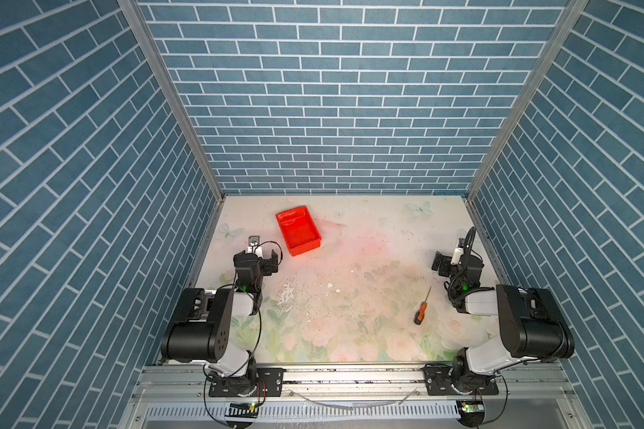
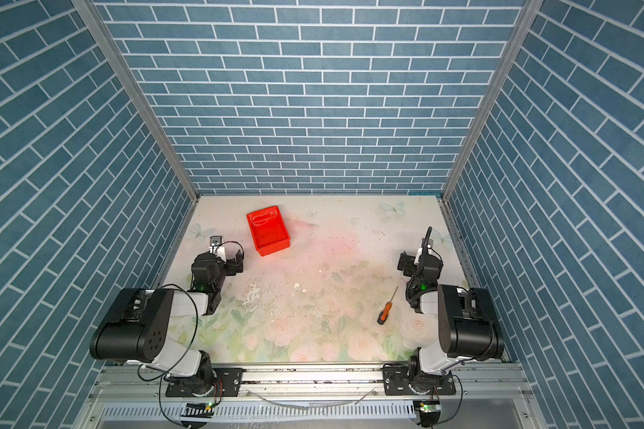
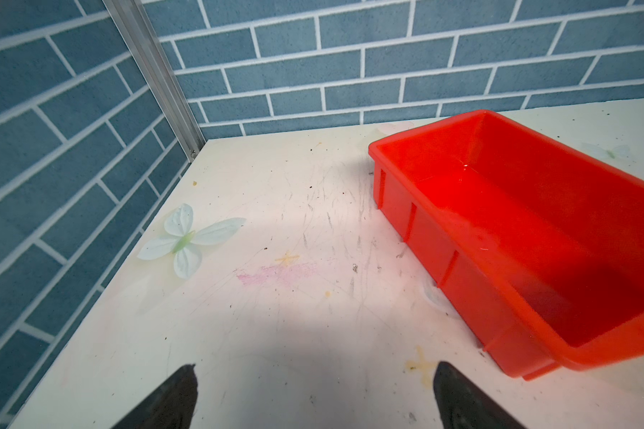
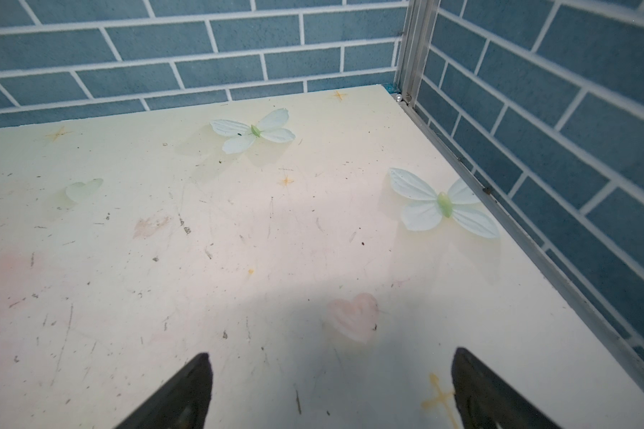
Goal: Put the screwdriver in the bin
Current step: 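Lower the right gripper over the orange screwdriver handle while the left arm reaches toward it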
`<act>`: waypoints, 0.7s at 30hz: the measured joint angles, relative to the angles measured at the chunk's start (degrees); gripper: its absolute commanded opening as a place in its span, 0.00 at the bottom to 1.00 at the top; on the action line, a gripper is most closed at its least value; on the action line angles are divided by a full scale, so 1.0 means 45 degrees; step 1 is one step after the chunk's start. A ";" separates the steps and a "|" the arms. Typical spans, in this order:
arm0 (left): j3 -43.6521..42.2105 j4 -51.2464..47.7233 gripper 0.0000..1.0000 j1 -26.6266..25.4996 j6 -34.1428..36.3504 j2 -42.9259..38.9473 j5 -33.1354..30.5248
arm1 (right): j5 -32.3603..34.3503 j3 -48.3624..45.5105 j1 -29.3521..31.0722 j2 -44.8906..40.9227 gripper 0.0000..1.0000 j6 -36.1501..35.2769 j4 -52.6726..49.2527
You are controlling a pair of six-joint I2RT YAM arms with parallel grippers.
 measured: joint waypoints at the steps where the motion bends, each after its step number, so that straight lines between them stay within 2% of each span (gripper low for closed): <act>1: 0.0000 0.0000 1.00 0.0000 0.0000 0.0000 0.0000 | 0.0000 0.0000 0.0000 0.0000 0.99 0.0000 0.0000; 12: -0.0029 -0.0068 1.00 -0.0010 -0.0015 -0.0257 -0.0233 | 0.0097 0.0000 0.0000 -0.0126 0.99 0.0000 -0.0189; 16: -0.0112 -0.0777 1.00 -0.0389 0.0219 -0.1904 -0.0491 | 0.0107 0.0000 0.0000 -0.1112 0.99 0.0000 -0.0996; 21: -0.0068 -0.2035 1.00 -0.1574 0.0636 -0.4469 -0.0651 | 0.0170 0.0112 0.0015 -0.3050 0.99 0.0005 -0.2477</act>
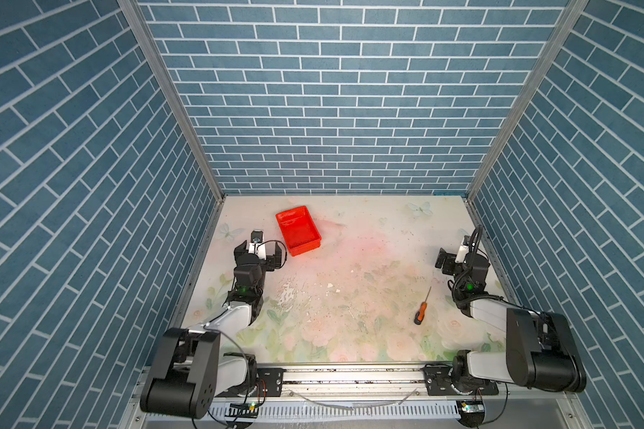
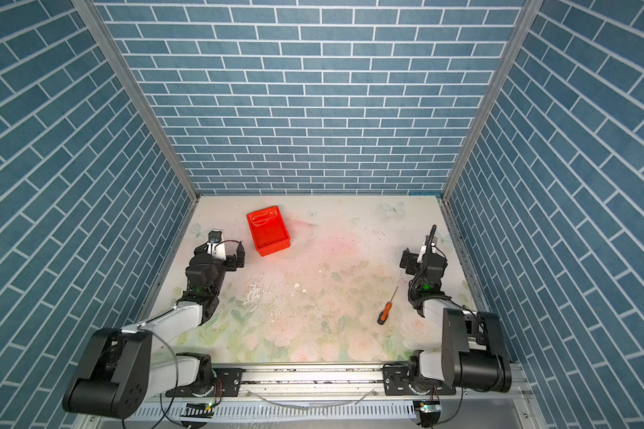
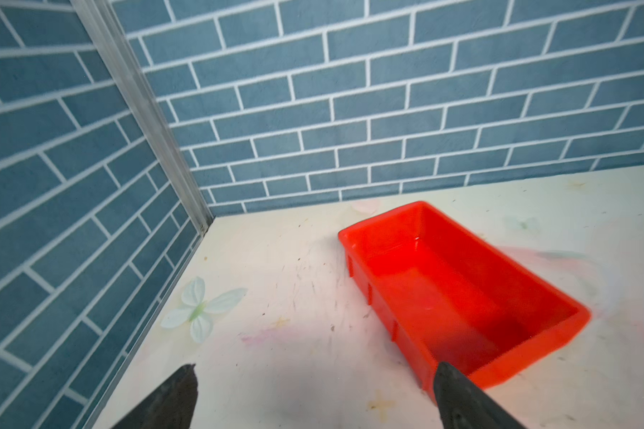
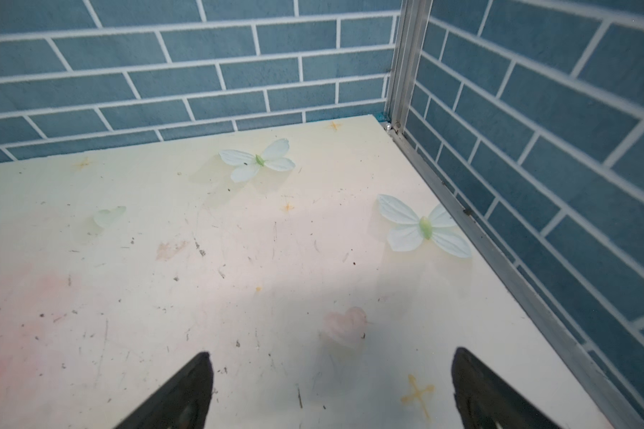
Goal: Put the screwdriver in the bin
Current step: 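Lower the right gripper over the orange screwdriver handle while the left arm reaches toward it, then close the right gripper on the orange screwdriver handle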
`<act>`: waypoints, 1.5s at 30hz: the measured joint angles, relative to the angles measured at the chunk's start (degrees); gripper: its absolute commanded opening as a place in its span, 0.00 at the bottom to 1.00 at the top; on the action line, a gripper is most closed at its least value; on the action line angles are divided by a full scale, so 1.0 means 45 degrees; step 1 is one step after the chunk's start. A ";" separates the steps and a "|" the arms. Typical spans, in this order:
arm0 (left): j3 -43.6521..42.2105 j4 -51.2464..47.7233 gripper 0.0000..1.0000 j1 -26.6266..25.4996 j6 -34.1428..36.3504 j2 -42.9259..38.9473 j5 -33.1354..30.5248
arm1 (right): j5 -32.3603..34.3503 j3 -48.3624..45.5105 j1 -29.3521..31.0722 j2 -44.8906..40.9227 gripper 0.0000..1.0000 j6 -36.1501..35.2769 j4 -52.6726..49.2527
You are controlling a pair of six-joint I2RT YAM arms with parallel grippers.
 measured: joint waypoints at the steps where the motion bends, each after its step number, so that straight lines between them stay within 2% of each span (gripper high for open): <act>1: 0.0068 -0.0374 1.00 -0.0355 0.0053 -0.0452 -0.0019 | 0.0029 0.0097 0.0053 -0.0384 0.99 0.0010 -0.0403; 7: 0.0811 -0.2079 1.00 -0.3172 0.0355 -0.1559 0.0126 | 0.0559 0.1010 0.0670 -0.2749 0.99 0.0748 -0.3633; 16: 0.1836 -0.3638 1.00 -0.7480 0.0913 -0.1122 0.1331 | 0.1190 0.2710 0.2399 -0.5056 0.99 0.2997 -1.0540; 20: 0.2239 -0.3920 1.00 -0.8699 0.1151 -0.0661 0.2186 | 0.1083 0.3045 0.2803 -0.5289 0.92 0.4357 -1.3104; 24: 0.2438 -0.3813 1.00 -0.9549 0.1316 0.0078 0.3055 | 0.0690 0.3045 0.2953 -0.5017 0.85 0.5552 -1.4800; 29: 0.2540 -0.3628 1.00 -1.0297 0.1375 0.1243 0.3968 | 0.0029 0.3050 0.3254 -0.3691 0.70 0.6547 -1.5713; 40: 0.2642 -0.3104 1.00 -1.0788 0.1404 0.1933 0.4881 | -0.0957 0.3245 0.3750 -0.1073 0.34 0.7946 -1.5348; 45: 0.2642 -0.3104 1.00 -1.0788 0.1418 0.2050 0.5032 | -0.1141 0.3293 0.3750 -0.0058 0.26 0.8170 -1.4882</act>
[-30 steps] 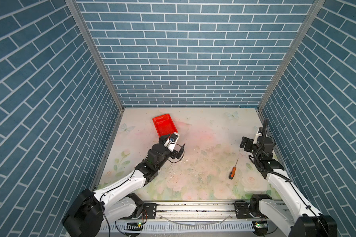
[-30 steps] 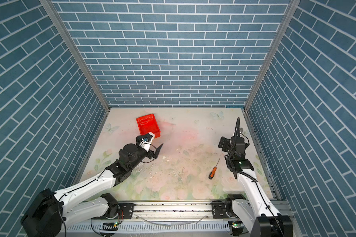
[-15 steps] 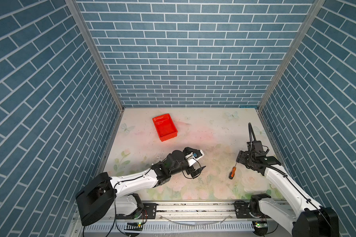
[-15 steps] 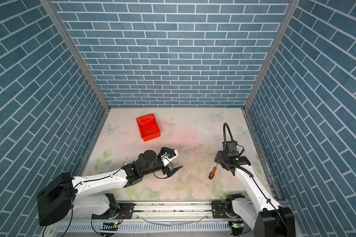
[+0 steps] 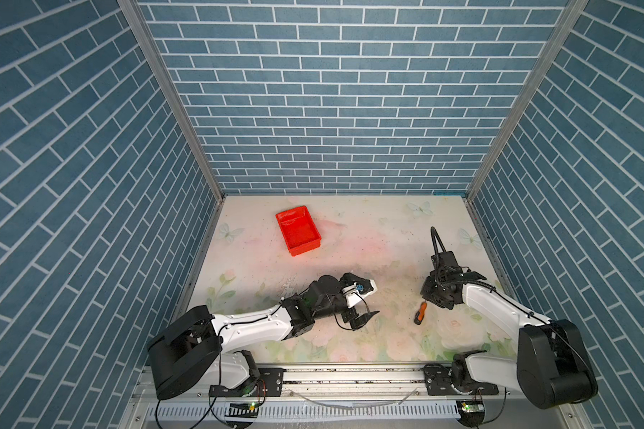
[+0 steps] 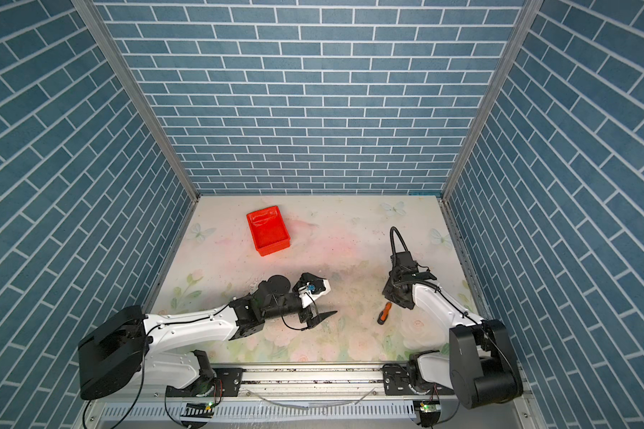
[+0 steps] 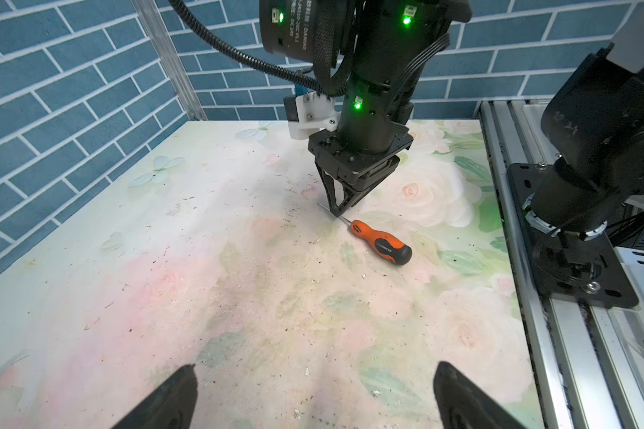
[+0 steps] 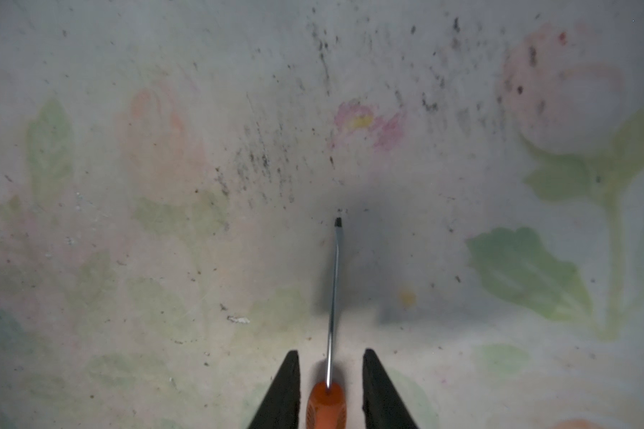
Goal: Put the screwdriver in the bin
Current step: 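Close the right gripper on the orange screwdriver handle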
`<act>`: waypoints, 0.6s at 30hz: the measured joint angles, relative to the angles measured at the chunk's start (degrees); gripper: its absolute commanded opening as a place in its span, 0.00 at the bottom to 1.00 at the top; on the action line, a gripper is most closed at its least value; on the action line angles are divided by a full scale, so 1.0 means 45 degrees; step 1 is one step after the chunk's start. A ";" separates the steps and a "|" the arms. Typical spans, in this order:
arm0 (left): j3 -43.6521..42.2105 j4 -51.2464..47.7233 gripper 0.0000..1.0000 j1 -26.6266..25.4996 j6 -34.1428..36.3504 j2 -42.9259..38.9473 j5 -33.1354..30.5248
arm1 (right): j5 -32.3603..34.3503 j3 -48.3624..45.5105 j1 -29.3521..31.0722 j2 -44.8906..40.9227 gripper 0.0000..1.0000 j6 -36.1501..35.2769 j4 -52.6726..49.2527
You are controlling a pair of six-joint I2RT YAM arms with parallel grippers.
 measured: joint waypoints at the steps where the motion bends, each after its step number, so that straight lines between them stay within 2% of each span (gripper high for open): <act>1: 0.0000 -0.0005 1.00 0.0000 0.0000 0.0010 0.0005 | -0.0029 0.0019 0.0000 0.0209 0.24 0.0015 0.0097; 10: 0.0000 -0.0019 1.00 -0.0019 0.0019 0.0010 -0.0010 | -0.0214 0.0131 0.0000 0.1107 0.06 0.0335 0.0714; 16: 0.0015 -0.0019 1.00 -0.0034 0.0039 0.0015 -0.0005 | -0.0219 0.0126 0.0000 0.1122 0.08 0.0316 0.0801; 18: 0.0073 -0.0005 1.00 -0.0034 0.0039 0.0053 -0.0005 | -0.0219 0.0126 0.0000 0.1132 0.04 0.0316 0.0806</act>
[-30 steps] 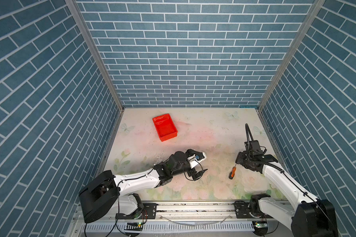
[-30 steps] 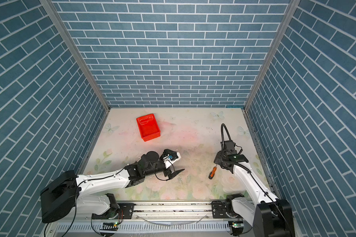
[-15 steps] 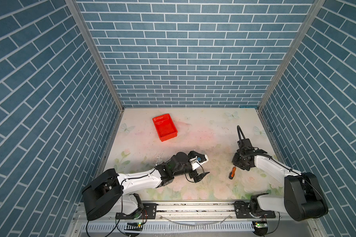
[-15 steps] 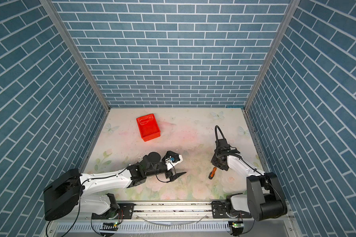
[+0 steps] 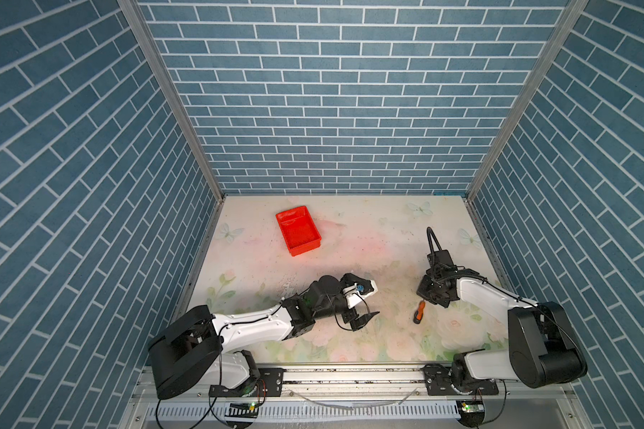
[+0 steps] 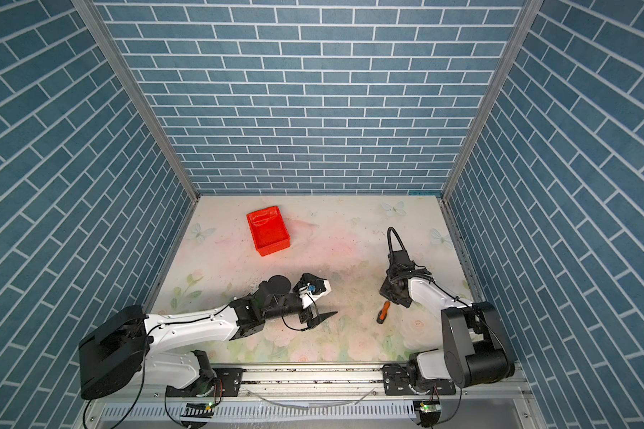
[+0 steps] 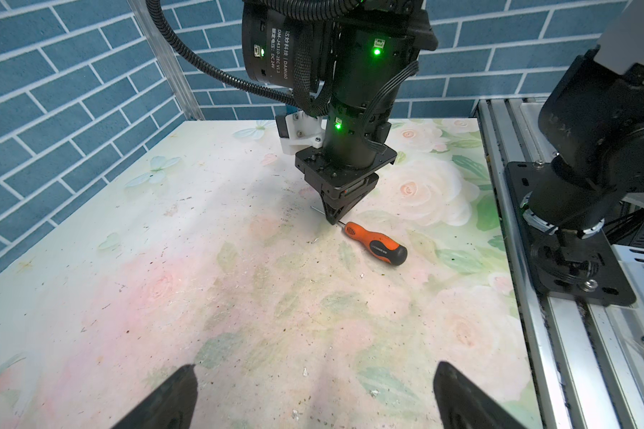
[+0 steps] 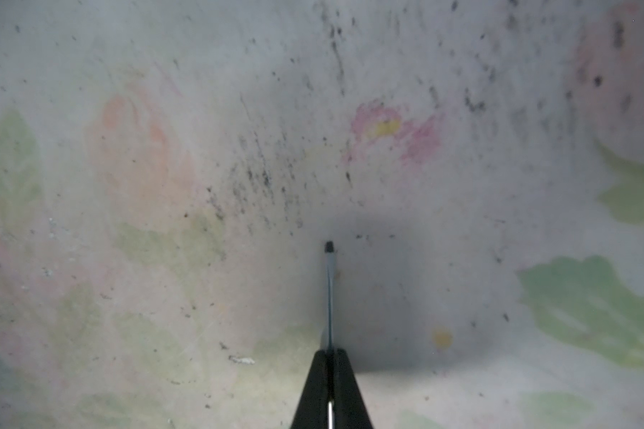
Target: Put the screwdriver in the bin
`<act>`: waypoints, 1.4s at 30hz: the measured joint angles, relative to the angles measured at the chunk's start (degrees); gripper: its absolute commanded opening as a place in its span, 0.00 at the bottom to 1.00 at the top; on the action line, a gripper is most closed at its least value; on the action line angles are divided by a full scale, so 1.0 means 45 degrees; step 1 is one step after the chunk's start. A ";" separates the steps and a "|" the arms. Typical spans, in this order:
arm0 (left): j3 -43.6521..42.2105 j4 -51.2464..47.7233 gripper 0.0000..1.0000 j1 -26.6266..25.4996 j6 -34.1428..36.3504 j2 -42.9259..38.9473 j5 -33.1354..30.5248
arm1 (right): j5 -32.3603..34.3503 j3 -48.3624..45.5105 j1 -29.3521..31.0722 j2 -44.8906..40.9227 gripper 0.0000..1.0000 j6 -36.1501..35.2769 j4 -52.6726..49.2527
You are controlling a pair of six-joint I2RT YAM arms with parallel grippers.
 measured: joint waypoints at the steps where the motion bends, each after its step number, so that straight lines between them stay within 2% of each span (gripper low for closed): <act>1: 0.0044 0.0005 1.00 0.0000 0.0000 0.0044 0.0000 | 0.0005 0.0000 0.0000 0.0000 0.00 0.0000 0.0000; 10: 0.0155 0.0393 1.00 -0.0010 -0.0301 0.0476 -0.0131 | 0.0092 0.0000 0.0005 -0.0141 0.00 -0.0029 -0.0039; 15: 0.0389 0.0821 1.00 -0.0010 -0.1122 0.1054 -0.0641 | 0.0189 -0.0024 0.0010 -0.1190 0.00 -0.0170 0.0049; 22: 0.1477 0.1443 1.00 0.0131 -0.3458 0.2195 -0.1865 | 0.0117 -0.0515 0.0015 -0.2827 0.00 -0.0928 0.1326; 28: 0.2730 0.1831 1.00 0.0418 -0.5561 0.3565 -0.1894 | -0.0330 -0.0894 0.0015 -0.3099 0.00 -0.1831 0.2565; 34: 0.3706 0.1734 1.00 0.1122 -0.8145 0.4779 -0.0947 | -0.1564 -0.1185 0.0015 -0.3779 0.00 -0.2633 0.4609; 39: 0.3725 0.2030 0.99 0.1413 -0.9462 0.4877 -0.0214 | -0.3356 -0.1311 0.0010 -0.3823 0.00 -0.3060 0.6970; 42: 0.3847 0.2399 0.93 0.1486 -1.0156 0.4935 0.0413 | -0.4619 -0.1311 0.0015 -0.3774 0.00 -0.3220 0.8174</act>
